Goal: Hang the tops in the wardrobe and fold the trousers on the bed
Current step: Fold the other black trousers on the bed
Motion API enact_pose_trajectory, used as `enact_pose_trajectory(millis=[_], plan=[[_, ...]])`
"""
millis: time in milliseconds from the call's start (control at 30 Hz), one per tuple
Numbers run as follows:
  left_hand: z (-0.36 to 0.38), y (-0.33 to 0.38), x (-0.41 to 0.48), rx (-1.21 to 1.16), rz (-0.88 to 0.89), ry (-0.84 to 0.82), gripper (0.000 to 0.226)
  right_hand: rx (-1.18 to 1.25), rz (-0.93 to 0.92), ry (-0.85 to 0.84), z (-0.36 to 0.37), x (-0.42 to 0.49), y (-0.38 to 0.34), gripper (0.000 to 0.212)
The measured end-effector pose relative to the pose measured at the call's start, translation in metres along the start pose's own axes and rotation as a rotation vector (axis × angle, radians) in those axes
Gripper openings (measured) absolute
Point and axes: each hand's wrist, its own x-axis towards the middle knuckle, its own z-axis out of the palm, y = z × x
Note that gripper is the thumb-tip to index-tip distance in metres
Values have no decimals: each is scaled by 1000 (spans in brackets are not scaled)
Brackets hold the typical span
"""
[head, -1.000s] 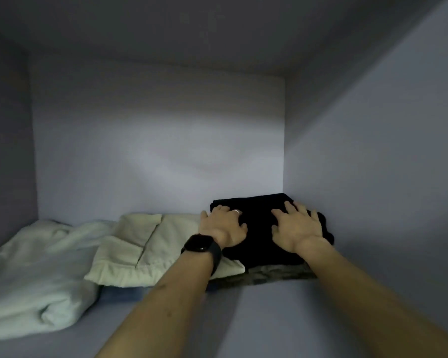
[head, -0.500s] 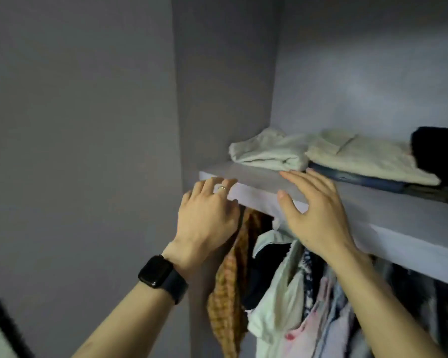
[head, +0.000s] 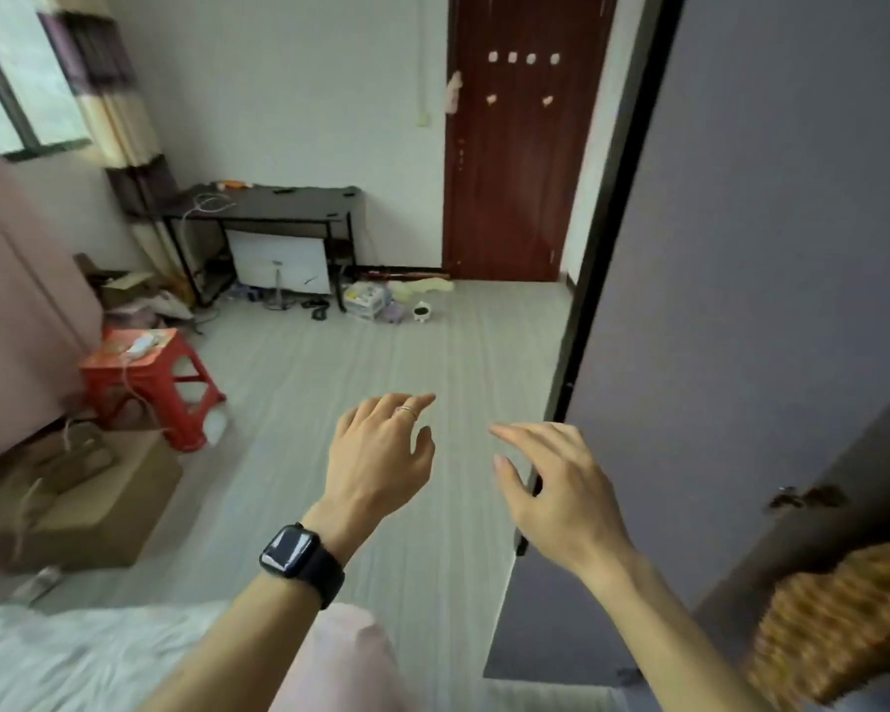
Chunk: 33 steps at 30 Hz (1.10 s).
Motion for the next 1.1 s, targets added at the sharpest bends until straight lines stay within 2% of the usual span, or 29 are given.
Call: enact_pose_trajectory(millis=[133, 333, 733, 967, 1100], plan=[[5, -90, 3, 74, -203, -54, 48, 19, -100, -160, 64, 47, -35, 36], [11, -189, 28, 145, -387, -68, 50, -35, -168, -320, 155, 126, -56, 39], [-14, -314, 89, 232, -560, -64, 53, -26, -220, -415, 291, 255, -99, 38], [-27, -388, 83, 291, -756, -11, 50, 54, -396, -520, 372, 311, -151, 39], [-27, -441, 76, 329, -957, 71, 49, 132, -590, -607, 442, 355, -195, 39]])
